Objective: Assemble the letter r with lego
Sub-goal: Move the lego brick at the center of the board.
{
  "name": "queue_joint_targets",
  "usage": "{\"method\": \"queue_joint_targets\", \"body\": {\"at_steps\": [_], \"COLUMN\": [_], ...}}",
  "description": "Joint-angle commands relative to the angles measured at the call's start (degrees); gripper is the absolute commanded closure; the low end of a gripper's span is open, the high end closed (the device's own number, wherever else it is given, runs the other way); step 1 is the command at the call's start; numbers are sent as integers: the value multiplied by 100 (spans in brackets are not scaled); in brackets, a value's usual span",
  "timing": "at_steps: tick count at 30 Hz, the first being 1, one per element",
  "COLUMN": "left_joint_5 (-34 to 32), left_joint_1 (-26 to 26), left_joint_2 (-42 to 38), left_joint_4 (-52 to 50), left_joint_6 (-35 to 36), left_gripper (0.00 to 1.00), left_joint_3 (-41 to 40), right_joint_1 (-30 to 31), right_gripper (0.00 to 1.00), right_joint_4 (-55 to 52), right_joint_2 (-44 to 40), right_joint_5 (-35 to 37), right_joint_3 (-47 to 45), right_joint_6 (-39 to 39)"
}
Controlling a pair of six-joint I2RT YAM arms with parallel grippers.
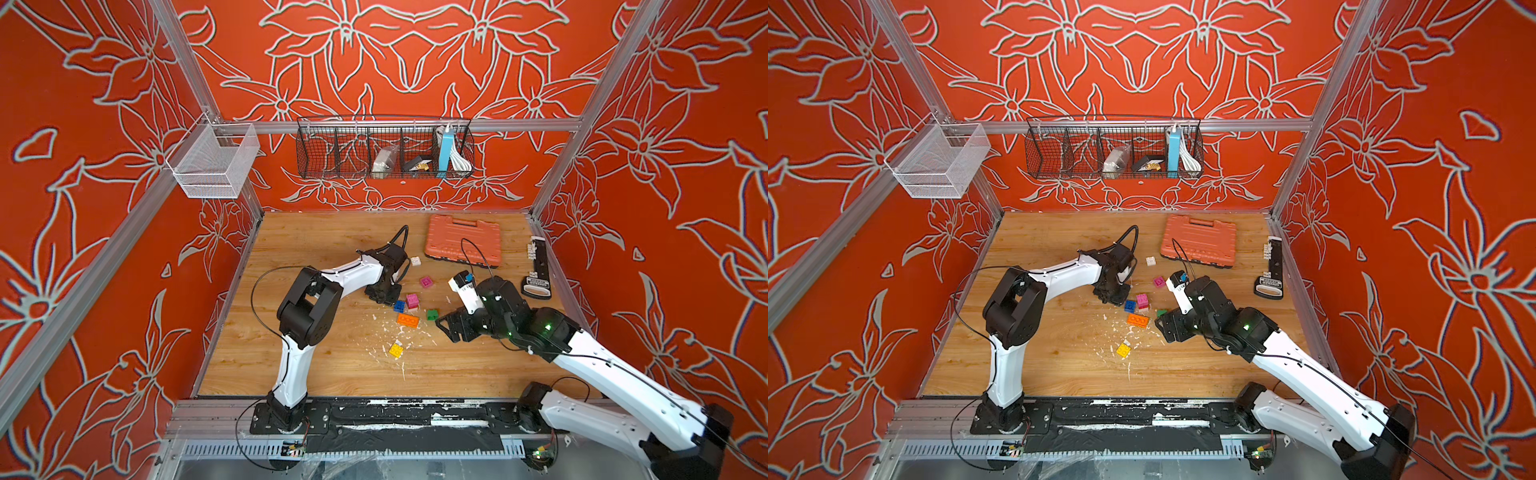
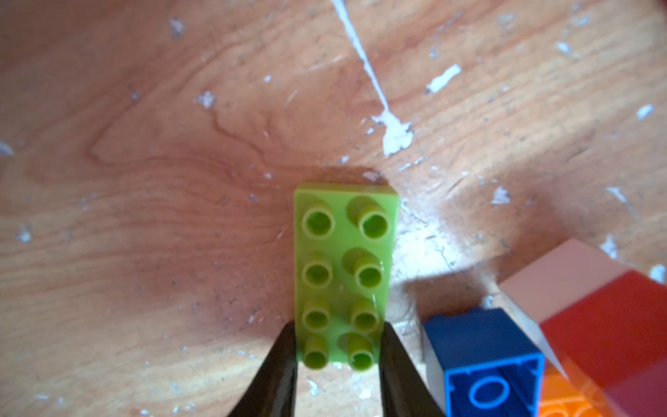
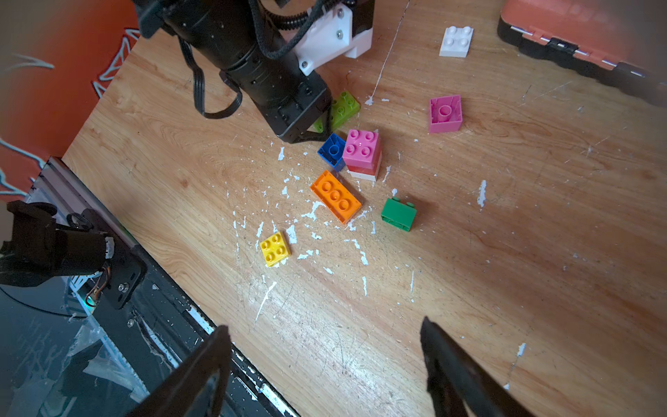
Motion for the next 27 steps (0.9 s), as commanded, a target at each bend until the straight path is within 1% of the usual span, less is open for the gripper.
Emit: {"method": "queue_joint_targets", "body": {"at_steps": [1, 3, 7, 11, 14, 16, 18, 22, 23, 24, 25, 27], "left_joint_5": [-353, -720, -1142, -1313, -1355, -1300, -1299, -1282, -1282, -1301, -1332, -1410], "left_joint_1": [-86, -160, -409, -857, -1124, -1253, -1331, -1346, -1346, -1346, -1349, -1336], "left_joint_2": [-210, -453, -824, -1176, -1388, -1516, -1593, -1809, -1908, -2005, -2143, -2484], "left_joint_4": [-88, -116, -288, -363, -387, -241, -185, -103, -74, -66, -65, -36], "left_joint_6": [-904, -1661, -3018, -4229, -5004, -5283, -5416, -5372, -5340, -5307, -5255, -5084], "left_gripper": [68, 69, 70, 70, 70, 70, 68, 57, 54, 47, 37, 27], "left_joint_3": [-549, -807, -1230, -1638, -1878, -2013, -2034, -2026, -2035, -2036, -2043, -2078], "right_joint_1": [-47, -44, -39, -45, -41, -46, -42, -39, -39, -46, -41, -40], "right_gripper": [16, 16, 16, 16, 17, 17, 18, 18, 18, 17, 17, 16], "right_joint_4": [-172, -205, -210, -259, -327, -340, -298, -78, -30, 20, 71, 160], "right_joint_2": [-59, -13, 137, 273, 308, 287, 235, 116, 86, 52, 26, 14], "right_joint_5": [275, 401, 460, 685, 950, 1113, 1233, 1273, 1298, 1316, 1338, 1344], "right_joint_3": [-62, -60, -89, -69, -61, -105, -149, -181, -179, -175, -174, -149], "right_joint_6": [245, 349, 414, 427, 538, 643, 724, 728, 716, 692, 662, 621]}}
